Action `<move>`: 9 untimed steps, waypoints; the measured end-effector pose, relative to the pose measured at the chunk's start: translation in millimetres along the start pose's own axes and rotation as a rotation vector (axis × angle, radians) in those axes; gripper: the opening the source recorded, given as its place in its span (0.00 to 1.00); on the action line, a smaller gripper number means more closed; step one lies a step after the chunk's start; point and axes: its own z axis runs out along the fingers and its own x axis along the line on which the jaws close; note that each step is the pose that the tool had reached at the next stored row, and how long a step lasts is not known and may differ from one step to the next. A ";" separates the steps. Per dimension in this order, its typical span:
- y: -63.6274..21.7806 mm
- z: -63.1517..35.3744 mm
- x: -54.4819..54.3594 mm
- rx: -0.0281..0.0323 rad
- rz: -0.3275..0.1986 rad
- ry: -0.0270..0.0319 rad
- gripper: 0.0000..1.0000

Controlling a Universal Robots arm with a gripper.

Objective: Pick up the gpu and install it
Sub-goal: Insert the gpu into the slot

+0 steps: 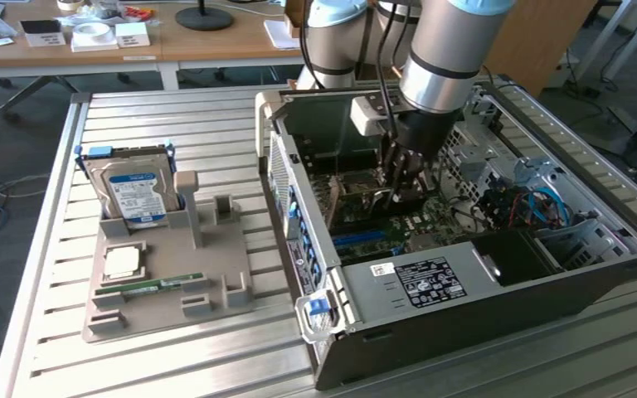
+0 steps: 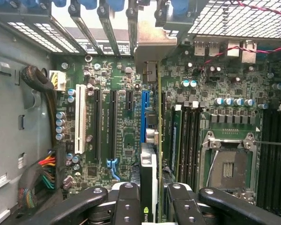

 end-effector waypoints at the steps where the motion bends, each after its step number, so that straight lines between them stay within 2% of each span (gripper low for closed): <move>1: 0.0 0.0 0.0 0.0000 0.000 0.0002 0.27; 5: 0.4 0.8 -0.1 0.0003 0.000 -0.0003 0.27; 9: 1.8 6.6 0.1 0.0001 0.000 0.0004 0.27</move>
